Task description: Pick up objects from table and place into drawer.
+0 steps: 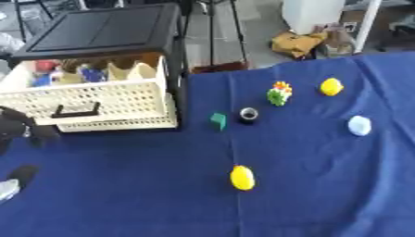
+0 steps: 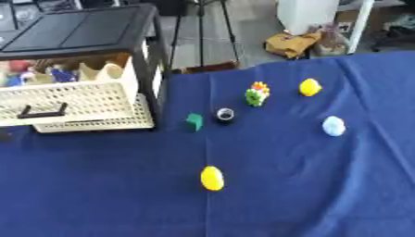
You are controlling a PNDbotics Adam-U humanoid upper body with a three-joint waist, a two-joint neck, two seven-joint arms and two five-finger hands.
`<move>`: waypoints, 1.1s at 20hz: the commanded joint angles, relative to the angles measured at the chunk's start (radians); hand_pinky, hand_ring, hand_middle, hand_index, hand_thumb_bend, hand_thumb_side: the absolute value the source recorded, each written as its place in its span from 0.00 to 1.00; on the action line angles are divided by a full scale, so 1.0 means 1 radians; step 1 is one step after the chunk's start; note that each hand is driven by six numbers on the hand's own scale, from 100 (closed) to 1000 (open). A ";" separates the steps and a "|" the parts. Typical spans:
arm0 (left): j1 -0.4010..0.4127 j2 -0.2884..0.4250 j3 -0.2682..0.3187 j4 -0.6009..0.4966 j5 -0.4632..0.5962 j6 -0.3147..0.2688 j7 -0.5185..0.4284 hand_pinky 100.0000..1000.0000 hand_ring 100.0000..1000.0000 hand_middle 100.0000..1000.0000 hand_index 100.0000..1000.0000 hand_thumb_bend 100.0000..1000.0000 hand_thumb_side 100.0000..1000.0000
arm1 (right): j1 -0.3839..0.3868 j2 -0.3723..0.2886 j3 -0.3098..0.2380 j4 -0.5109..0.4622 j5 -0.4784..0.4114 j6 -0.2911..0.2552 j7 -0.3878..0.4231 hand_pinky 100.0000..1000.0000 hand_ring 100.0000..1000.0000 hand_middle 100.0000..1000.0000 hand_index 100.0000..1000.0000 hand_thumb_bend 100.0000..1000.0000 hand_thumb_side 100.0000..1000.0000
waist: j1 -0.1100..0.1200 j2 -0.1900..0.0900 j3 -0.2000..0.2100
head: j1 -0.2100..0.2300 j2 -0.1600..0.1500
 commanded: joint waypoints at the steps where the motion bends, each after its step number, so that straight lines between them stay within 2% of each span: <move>1: -0.003 0.075 -0.033 -0.013 0.009 -0.005 -0.036 0.21 0.35 0.58 0.85 0.00 0.95 | -0.011 0.001 -0.001 -0.013 -0.015 0.008 0.010 0.50 0.73 0.41 0.69 0.00 0.95 | 0.011 -0.021 -0.020 | 0.035 0.014; 5: -0.029 0.063 -0.116 -0.011 -0.003 0.042 -0.089 0.20 0.35 0.63 0.87 0.00 1.00 | -0.016 0.020 0.006 -0.013 -0.024 0.018 0.027 0.50 0.73 0.41 0.69 0.00 0.94 | 0.020 -0.019 -0.036 | 0.055 0.015; 12: -0.094 0.003 -0.193 0.069 0.019 0.137 -0.098 0.21 0.36 0.69 0.91 0.00 1.00 | -0.011 0.047 0.013 -0.013 -0.022 0.036 0.048 0.51 0.73 0.40 0.69 0.00 0.95 | 0.029 -0.009 -0.062 | 0.078 0.006; 16: -0.134 -0.031 -0.207 0.133 0.018 0.179 -0.099 0.20 0.36 0.68 0.92 0.00 1.00 | -0.018 0.054 0.015 -0.013 -0.027 0.032 0.055 0.51 0.73 0.40 0.69 0.00 0.94 | 0.032 -0.007 -0.072 | 0.088 0.009; 22: -0.172 -0.052 -0.180 0.227 -0.028 0.211 -0.099 0.21 0.36 0.67 0.91 0.00 0.99 | -0.018 0.064 0.017 -0.013 -0.030 0.023 0.065 0.52 0.73 0.40 0.69 0.00 0.94 | 0.031 0.000 -0.081 | 0.095 -0.001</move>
